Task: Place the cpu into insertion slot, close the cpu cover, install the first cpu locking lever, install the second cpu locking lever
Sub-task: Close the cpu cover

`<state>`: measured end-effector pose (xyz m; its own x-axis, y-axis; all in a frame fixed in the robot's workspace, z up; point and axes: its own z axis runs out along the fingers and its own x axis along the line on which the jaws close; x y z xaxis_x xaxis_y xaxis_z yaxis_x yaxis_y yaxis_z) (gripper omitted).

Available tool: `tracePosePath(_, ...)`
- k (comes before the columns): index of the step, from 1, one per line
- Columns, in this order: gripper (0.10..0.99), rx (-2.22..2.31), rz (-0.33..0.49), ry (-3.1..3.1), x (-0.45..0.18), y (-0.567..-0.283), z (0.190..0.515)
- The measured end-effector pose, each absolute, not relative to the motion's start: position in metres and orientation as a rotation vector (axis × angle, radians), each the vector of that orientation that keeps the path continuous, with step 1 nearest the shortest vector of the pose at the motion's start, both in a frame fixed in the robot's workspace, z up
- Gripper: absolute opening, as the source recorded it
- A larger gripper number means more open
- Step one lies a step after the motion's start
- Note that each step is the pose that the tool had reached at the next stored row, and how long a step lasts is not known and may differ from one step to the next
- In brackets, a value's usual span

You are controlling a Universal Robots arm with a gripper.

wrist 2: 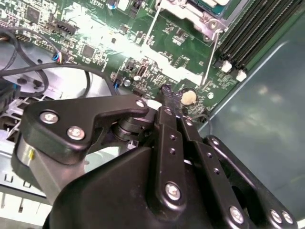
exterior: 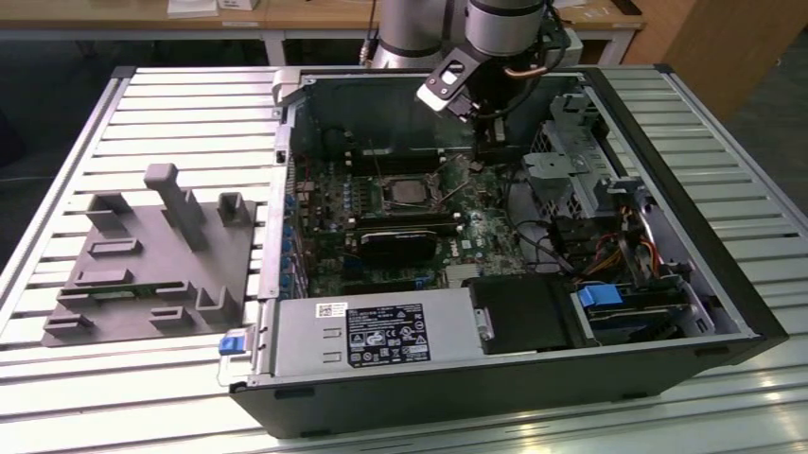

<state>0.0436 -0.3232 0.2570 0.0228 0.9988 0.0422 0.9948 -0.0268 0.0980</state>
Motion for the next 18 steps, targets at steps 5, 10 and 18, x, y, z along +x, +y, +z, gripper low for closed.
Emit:
tracePosePath(5,0.106,2.217,0.153,2.163,0.044,-0.323,0.25)
tracePosePath(10,0.106,2.217,0.153,2.163,0.044,-0.323,0.246)
tracePosePath(18,0.106,2.217,0.152,2.163,0.044,-0.323,0.241)
